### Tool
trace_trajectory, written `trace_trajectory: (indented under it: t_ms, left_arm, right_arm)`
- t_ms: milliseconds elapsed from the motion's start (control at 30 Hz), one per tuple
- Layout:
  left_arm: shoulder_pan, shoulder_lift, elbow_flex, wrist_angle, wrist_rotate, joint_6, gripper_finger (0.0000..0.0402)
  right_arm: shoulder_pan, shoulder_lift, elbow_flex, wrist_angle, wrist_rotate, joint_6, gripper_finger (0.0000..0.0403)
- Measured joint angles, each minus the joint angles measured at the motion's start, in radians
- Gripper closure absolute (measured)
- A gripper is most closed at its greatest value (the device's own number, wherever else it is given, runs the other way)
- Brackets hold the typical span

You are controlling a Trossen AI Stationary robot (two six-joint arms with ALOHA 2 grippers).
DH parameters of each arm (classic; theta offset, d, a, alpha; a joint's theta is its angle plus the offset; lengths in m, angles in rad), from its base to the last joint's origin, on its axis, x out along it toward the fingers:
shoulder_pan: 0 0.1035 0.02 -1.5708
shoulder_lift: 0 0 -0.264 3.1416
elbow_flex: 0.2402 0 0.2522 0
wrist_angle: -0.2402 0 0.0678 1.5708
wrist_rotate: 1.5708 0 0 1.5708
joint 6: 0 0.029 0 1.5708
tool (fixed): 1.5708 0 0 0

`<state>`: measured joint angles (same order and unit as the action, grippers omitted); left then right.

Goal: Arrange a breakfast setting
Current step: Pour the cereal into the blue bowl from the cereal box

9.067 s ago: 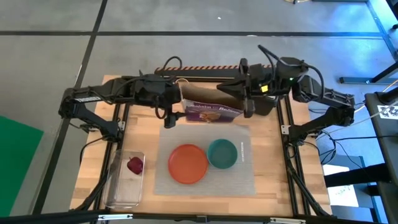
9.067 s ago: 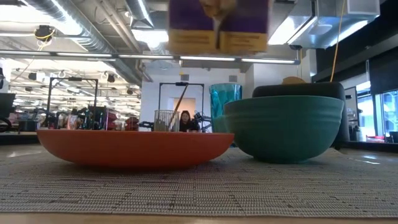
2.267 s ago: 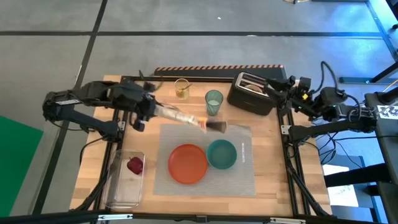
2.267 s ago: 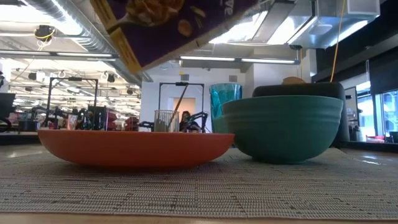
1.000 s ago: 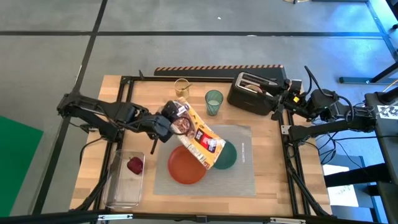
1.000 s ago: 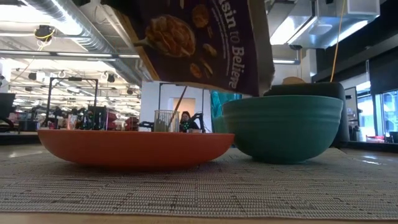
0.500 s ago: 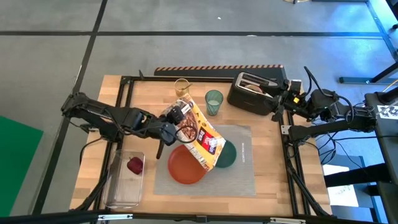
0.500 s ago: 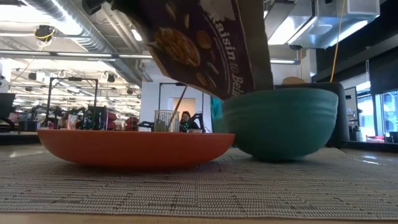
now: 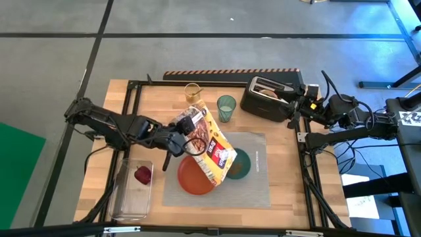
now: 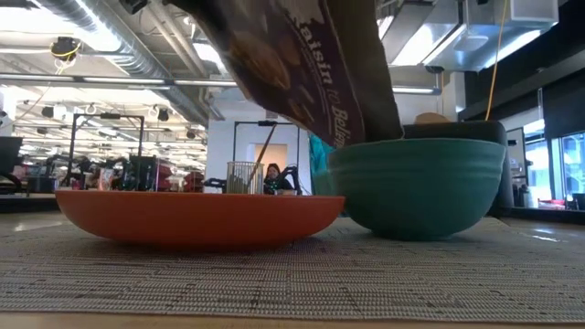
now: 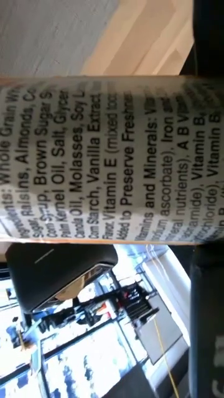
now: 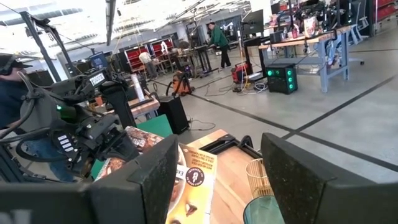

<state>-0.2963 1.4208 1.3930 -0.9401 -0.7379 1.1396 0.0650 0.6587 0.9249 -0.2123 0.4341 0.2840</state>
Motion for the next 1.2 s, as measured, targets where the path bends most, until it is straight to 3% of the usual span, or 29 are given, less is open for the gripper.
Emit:
trace_trajectory:
  t_ms: [833,1200]
  left_arm:
    - [-0.014,0.000,0.000,0.071,-0.054,0.119,0.0257]
    - [-0.025,0.000,0.000,0.072,-0.064,0.084,0.0257]
  right_arm:
    - [0.000,0.000,0.000,-0.001,-0.001,0.006,0.0182]
    - [0.000,0.000,-0.001,-0.016,-0.001,0.007,0.0182]
